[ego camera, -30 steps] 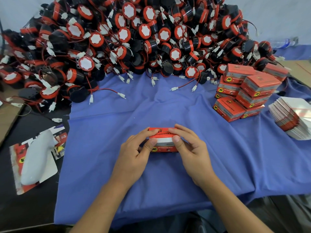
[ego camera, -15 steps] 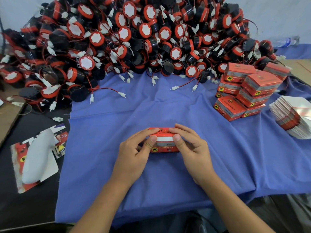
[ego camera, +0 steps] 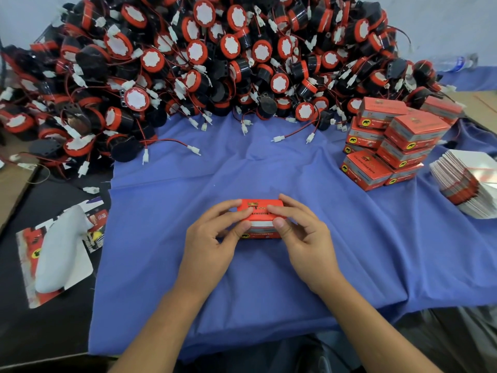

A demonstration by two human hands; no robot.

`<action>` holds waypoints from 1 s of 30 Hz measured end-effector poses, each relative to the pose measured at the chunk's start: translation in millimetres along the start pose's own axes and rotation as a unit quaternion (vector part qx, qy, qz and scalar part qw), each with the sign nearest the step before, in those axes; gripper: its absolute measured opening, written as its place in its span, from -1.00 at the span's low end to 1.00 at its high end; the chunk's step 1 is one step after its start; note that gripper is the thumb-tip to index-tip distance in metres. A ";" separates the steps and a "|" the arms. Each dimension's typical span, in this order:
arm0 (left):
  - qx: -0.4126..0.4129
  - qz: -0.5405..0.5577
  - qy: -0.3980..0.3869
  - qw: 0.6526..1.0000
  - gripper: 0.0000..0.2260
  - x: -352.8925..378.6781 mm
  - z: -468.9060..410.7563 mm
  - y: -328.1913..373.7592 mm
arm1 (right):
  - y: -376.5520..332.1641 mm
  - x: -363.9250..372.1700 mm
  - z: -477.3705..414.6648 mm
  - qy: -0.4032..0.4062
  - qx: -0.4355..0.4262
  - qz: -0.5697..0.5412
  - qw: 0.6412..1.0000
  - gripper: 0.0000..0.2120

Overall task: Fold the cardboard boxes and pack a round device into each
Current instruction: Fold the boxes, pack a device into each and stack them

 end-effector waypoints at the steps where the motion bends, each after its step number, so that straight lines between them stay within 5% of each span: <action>1: 0.004 0.000 0.002 1.000 -0.78 -0.4 0.3 0.2 | -0.3 0.3 0.4 0.000 -0.007 0.010 1.000 -0.76; 16: 0.012 -0.026 0.005 1.000 -0.85 0.9 5.3 5.2 | 1.1 3.7 1.6 0.000 0.016 -0.003 1.000 -0.79; 20: 0.130 -0.114 0.046 0.984 -0.83 -2.7 11.9 8.9 | 0.4 5.1 3.2 0.007 -0.044 0.038 0.998 -0.81; 30: 0.199 -0.230 0.019 0.952 -0.81 -1.0 20.5 17.7 | 0.7 8.1 9.8 0.012 -0.189 0.162 0.968 -0.83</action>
Point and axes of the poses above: each hand's wrist, its own z-axis away from the middle knuckle, its own x-axis out of the palm, y = z × x, the point moved 2 cm from there along -z, towards the middle knuckle, and after that the axes turned 14 degrees about y, right-handed, at the moved point
